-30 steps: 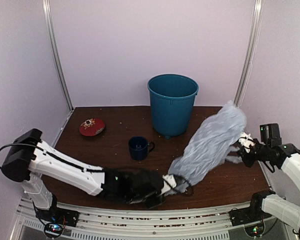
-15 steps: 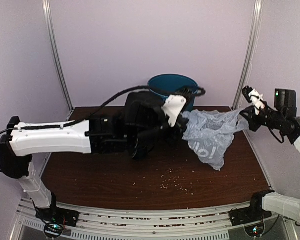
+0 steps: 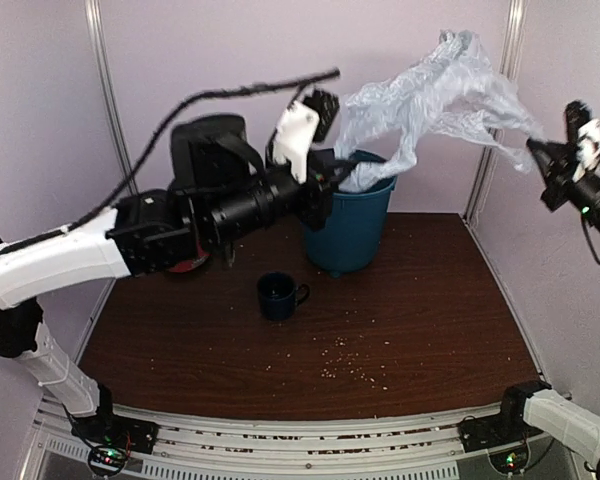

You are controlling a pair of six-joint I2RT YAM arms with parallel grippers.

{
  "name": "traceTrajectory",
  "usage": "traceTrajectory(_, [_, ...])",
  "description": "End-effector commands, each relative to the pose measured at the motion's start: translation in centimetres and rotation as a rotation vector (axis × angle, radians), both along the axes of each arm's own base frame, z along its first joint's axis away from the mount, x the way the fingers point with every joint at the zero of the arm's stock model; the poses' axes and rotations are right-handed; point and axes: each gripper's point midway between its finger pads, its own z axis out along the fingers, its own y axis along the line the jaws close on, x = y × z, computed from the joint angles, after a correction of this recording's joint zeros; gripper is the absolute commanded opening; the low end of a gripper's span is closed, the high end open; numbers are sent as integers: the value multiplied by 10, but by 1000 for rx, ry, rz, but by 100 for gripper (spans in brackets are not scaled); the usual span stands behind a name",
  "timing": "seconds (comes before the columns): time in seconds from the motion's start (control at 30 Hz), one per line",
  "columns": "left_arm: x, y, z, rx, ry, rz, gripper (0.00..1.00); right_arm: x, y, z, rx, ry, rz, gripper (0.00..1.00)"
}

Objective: Put the trash bags into the trash bin

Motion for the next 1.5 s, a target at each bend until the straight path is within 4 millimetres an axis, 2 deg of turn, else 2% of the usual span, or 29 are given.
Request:
traceTrajectory(0.0, [-47, -5, -275, 462, 286, -54, 0, 39, -25, -258, -342, 688, -81, 0])
traceTrajectory(0.03, [-63, -2, -274, 434, 264, -74, 0, 30, -25, -262, -356, 662, -78, 0])
traceTrajectory(0.07, [-70, 0, -271, 411, 267, -78, 0, 23, -22, -256, -345, 603, -66, 0])
traceTrajectory(0.13, [-68, 3, -261, 387, 288, -51, 0, 8, -11, -236, -301, 487, -18, 0])
traceTrajectory(0.2, [-63, 6, -250, 369, 274, -22, 0, 0, -1, -224, -254, 450, 31, 0])
traceTrajectory(0.33, [-60, 4, -241, 322, 248, -17, 0, -1, 3, -235, -259, 560, 70, 0])
traceTrajectory(0.43, [-59, -7, -238, 317, 232, -28, 0, 9, -3, -246, -242, 617, 35, 0])
traceTrajectory(0.6, [-52, -35, -218, 299, 193, -64, 0, 33, -3, -256, -186, 692, 21, 0])
traceTrajectory(0.73, [-37, -48, -203, 258, 206, -78, 0, 48, -3, -258, -140, 733, 4, 0])
traceTrajectory(0.83, [-20, -56, -188, 205, 228, -105, 0, 63, -12, -257, -102, 726, -60, 0])
traceTrajectory(0.9, [-4, -65, -170, 176, 218, -115, 0, 77, -22, -252, -80, 716, -134, 0])
traceTrajectory(0.93, [1, -72, -158, 167, 203, -126, 0, 86, -29, -244, -70, 704, -183, 0])
traceTrajectory(1.0, [5, -88, -121, 155, 134, -154, 0, 104, -42, -207, -45, 645, -263, 0])
traceTrajectory(1.07, [6, -99, -66, 115, 49, -173, 0, 116, -46, -143, -8, 541, -296, 0])
traceTrajectory(1.1, [8, -99, -28, 75, 5, -167, 0, 116, -45, -99, 25, 467, -288, 0])
traceTrajectory(1.13, [8, -96, 7, 31, -39, -159, 0, 108, -41, -38, 59, 354, -260, 0])
traceTrajectory(1.2, [-3, -68, 95, -115, -137, -149, 0, 80, -30, 45, 110, 190, -178, 0])
traceTrajectory(1.27, [-20, -42, 141, -210, -205, -166, 0, 42, -21, 103, 146, 45, -99, 0])
traceTrajectory(1.3, [-27, -33, 151, -236, -229, -180, 0, 27, -18, 117, 152, -2, -73, 0])
traceTrajectory(1.33, [-32, -25, 154, -255, -240, -188, 0, 17, -15, 120, 150, -23, -56, 0])
traceTrajectory(1.37, [-32, -21, 142, -246, -235, -182, 0, 17, -14, 110, 143, -11, -51, 0])
traceTrajectory(1.4, [-28, -22, 122, -219, -219, -165, 0, 21, -14, 89, 130, 13, -54, 0])
traceTrajectory(1.43, [-20, -30, 83, -148, -183, -151, 0, 34, -15, 49, 108, 71, -68, 0])
traceTrajectory(1.47, [-13, -42, 29, -39, -125, -154, 0, 49, -16, -9, 62, 172, -88, 0])
